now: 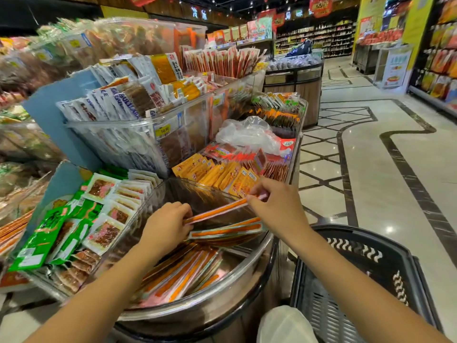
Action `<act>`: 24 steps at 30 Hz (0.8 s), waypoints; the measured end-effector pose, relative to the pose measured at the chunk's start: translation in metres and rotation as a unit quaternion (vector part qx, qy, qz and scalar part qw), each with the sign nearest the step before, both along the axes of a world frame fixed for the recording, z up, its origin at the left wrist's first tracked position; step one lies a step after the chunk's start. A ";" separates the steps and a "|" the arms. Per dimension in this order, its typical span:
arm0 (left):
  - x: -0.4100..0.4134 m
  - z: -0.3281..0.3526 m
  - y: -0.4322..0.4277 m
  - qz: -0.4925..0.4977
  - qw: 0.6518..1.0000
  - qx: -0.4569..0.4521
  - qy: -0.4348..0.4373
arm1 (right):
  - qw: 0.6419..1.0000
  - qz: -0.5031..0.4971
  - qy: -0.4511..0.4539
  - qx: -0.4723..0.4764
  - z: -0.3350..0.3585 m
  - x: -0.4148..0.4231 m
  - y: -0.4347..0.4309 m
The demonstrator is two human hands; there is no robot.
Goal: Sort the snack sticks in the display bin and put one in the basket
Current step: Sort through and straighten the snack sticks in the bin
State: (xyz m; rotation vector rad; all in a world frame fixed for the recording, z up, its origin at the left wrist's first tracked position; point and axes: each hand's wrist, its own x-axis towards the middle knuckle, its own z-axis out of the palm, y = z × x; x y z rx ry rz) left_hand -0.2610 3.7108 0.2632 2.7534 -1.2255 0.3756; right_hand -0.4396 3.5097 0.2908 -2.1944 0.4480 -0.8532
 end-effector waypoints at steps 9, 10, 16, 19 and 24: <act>-0.004 -0.025 -0.034 0.060 0.997 0.013 0.042 | 0.979 -0.061 0.115 -0.159 -0.015 -0.014 -0.002; -0.003 -0.028 -0.035 0.054 0.997 0.012 0.060 | 0.974 -0.063 0.123 -0.180 -0.016 -0.015 -0.002; 0.001 -0.032 -0.031 -0.013 0.984 0.059 0.167 | 0.953 -0.097 0.133 -0.253 -0.022 -0.012 -0.004; -0.001 -0.020 -0.022 -0.021 0.983 0.041 0.180 | 0.941 -0.123 0.135 -0.287 -0.023 -0.008 -0.002; 0.004 0.018 0.020 -0.024 0.990 -0.098 0.095 | 0.950 -0.091 0.070 -0.292 -0.014 0.002 0.016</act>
